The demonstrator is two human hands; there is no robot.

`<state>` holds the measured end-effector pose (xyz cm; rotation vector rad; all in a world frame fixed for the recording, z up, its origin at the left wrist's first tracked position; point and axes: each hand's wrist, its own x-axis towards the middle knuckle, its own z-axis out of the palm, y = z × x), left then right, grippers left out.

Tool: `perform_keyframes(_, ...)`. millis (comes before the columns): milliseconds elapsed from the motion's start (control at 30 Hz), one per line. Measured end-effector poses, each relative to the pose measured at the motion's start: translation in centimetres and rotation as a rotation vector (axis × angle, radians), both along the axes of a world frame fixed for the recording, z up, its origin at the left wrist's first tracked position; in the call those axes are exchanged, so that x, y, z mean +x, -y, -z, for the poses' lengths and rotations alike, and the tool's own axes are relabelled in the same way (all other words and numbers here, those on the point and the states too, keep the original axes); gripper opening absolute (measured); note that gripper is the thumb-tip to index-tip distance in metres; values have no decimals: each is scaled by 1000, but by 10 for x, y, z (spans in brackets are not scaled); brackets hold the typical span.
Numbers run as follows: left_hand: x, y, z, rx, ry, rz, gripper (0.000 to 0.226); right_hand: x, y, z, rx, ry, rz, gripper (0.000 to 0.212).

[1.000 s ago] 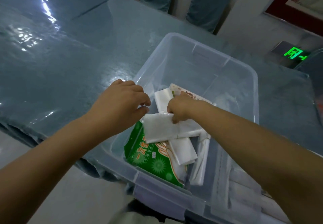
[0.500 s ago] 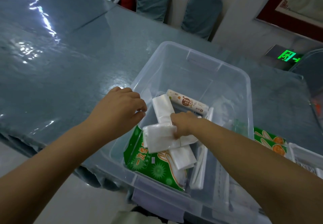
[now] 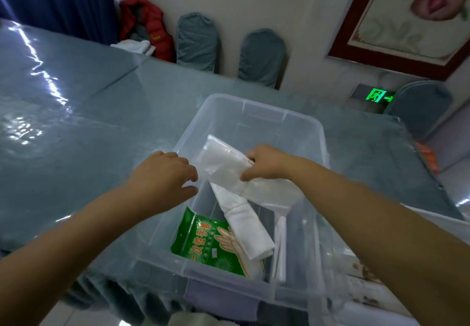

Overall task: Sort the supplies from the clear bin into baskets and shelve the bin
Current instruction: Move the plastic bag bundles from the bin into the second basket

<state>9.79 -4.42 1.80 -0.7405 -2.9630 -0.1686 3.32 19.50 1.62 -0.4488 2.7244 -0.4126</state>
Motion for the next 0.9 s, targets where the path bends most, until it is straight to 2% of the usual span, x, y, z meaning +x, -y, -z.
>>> perform_keyframes(100,-8,-24,-17,275,105,-99,39,14,-20,-35,-429,18,293,17)
perform_keyframes(200,-15,-63,-35,508,212,-83,55,32,-35,-59,-870,55,469,18)
perform_keyframes(267,-19,-93,-43,666,304,-22,47,43,-45,-71,-1100,79,552,20)
perform_keyframes(367,-19,-136,-53,917,362,28,24,60,-61,-81,-1306,66,640,13)
perform_keyframes(467,-15,-173,-58,1038,328,31,27,74,-85,-83,-1399,-13,719,14)
perform_keyframes(600,0,-219,-61,1118,409,38,28,95,-125,-76,-1464,-122,809,13)
perform_keyframes(767,13,-283,-61,1109,670,35,21,120,-185,-61,-1494,-163,851,8)
perform_keyframes(900,29,-345,-55,1178,881,22,10,141,-247,-43,-1494,-155,924,19)
